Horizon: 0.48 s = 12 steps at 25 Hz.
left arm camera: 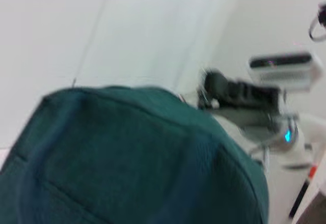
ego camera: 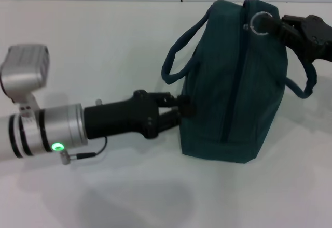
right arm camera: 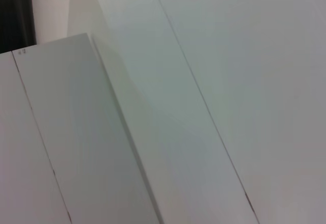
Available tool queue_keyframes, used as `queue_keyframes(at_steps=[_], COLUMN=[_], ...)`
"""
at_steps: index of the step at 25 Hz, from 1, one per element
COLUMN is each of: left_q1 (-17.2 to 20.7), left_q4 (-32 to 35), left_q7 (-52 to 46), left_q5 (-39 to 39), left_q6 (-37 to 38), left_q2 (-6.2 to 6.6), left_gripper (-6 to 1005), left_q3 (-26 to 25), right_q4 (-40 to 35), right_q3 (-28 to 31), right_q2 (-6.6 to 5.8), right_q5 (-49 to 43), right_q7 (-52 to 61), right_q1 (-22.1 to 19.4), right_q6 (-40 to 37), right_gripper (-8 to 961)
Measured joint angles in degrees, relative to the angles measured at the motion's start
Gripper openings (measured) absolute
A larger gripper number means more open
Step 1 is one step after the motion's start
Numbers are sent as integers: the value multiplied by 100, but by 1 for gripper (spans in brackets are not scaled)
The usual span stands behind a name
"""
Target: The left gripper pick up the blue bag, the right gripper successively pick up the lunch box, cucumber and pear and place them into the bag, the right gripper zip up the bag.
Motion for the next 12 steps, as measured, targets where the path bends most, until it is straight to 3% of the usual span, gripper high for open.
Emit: queue_keyframes(at_steps=[5,7,12], left_q1=[236,283,255], left_q4=[858,1146,2088], left_q7=[-1464,-1981,-3642], left_q5=[10,0,338], left_q6=[43,67,106], left_q2=[135,215,275], left_gripper=[266,499,570], left_q3=[-3,-4,33], right_q4=[-13,-16,-42], right_q3=[-4,0,13], right_q2=[0,0,0], right_q5=[-8,-9,-9], right_q7=[-73,-98,-108], right_q1=[-52,-77,-101], right_q6=[-42,-60,-126], right_gripper=[28,29,29])
